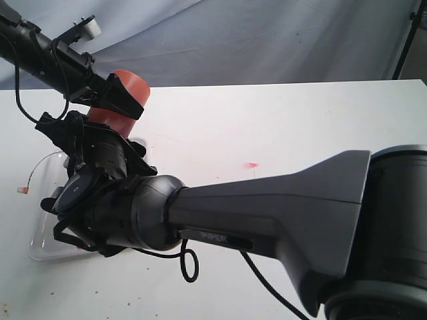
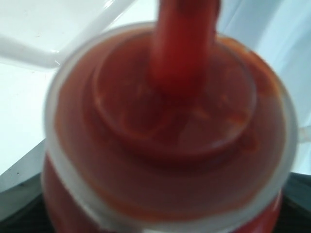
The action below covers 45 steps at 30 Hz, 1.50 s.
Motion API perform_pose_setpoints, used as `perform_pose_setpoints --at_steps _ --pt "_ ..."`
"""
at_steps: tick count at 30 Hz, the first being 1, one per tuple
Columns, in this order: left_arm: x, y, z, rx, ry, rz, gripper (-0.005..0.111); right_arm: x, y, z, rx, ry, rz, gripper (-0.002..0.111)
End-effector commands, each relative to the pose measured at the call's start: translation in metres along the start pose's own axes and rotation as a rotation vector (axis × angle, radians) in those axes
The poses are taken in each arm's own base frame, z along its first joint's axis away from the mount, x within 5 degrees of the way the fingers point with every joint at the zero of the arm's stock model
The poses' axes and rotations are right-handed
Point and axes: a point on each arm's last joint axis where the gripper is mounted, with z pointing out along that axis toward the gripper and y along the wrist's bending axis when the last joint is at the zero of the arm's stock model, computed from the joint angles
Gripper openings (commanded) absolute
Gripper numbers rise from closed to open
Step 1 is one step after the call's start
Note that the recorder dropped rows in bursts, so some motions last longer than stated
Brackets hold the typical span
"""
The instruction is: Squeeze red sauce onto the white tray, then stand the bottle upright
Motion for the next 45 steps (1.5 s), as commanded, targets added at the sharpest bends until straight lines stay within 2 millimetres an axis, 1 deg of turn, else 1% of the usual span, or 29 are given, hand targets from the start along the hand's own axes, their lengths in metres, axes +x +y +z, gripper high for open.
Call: perform_pose_setpoints --at_steps 1,3,6,8,10,15,17,18,28,31,32,33,34,35,37,38,39,45 --pt "0.0033 0.0074 0.0041 -0.039 0.013 0.027 0.104 0.0276 -0.0141 -0.0055 0.038 0.130 -0.018 0.000" --pt "0.0025 0.0068 0.0041 -0.033 0.003 0.029 0.103 0.0276 -0.0141 -0.0055 0.038 0.130 -0.018 0.000" --pt "0.0025 0.0068 0.0041 -0.033 0.003 0.029 0.095 0.0276 -0.0141 -0.0055 0.038 0.130 -0.018 0.000" --pt "0.0025 0.0068 0.0041 -0.033 0.004 0.038 0.079 0.0276 -0.0141 -0.0055 0.038 0.130 -0.018 0.000" --pt "0.0016 0.0062 0.0041 -0.026 -0.006 0.044 0.060 0.0276 -0.0141 -0.0055 0.038 0.130 -0.018 0.000" --pt "-0.0014 0.0041 0.0041 -0.004 -0.040 0.030 0.016 0.0276 -0.0141 -0.0055 0.038 0.130 -0.018 0.000" --pt "-0.0014 0.0041 0.0041 -0.004 -0.040 0.038 0.003 0.0277 -0.0140 -0.0055 0.037 0.132 -0.018 0.000" --pt "-0.0011 0.0043 0.0041 -0.006 -0.036 0.050 0.000 0.0277 -0.0140 -0.0055 0.037 0.132 -0.018 0.000" --pt "-0.0005 0.0047 0.0041 -0.011 -0.030 0.085 0.000 0.0289 -0.0136 -0.0056 0.032 0.145 -0.018 0.000" --pt "-0.0010 0.0044 0.0041 -0.007 -0.035 0.084 0.000 0.0290 -0.0136 -0.0056 0.035 0.145 0.031 0.000" --pt "-0.0010 0.0044 0.0041 -0.007 -0.035 0.084 0.000 0.0288 -0.0136 -0.0056 0.040 0.142 0.081 0.003" --pt "-0.0010 0.0044 0.0041 -0.007 -0.035 0.084 0.000 0.0288 -0.0136 -0.0056 0.040 0.142 0.092 0.008" --pt "-0.0010 0.0044 0.0041 -0.007 -0.035 0.084 0.000 0.0286 -0.0137 -0.0056 0.041 0.140 0.091 0.022" --pt "-0.0010 0.0044 0.0041 -0.007 -0.035 0.084 0.000 0.0283 -0.0138 -0.0055 0.042 0.136 0.091 0.031" --pt "-0.0010 0.0044 0.0041 -0.007 -0.035 0.084 0.000 0.0269 -0.0139 -0.0039 0.054 0.105 0.165 0.070" --pt "-0.0010 0.0044 0.0041 -0.007 -0.035 0.084 0.000 0.0280 -0.0131 -0.0028 0.053 0.104 0.183 0.076" --pt "-0.0010 0.0044 0.0041 -0.007 -0.035 0.084 0.000 0.0290 -0.0125 -0.0020 0.052 0.107 0.192 0.077" --pt "-0.0014 0.0041 0.0041 -0.004 -0.040 0.082 0.000 0.0300 -0.0116 -0.0003 0.052 0.099 0.219 0.076"
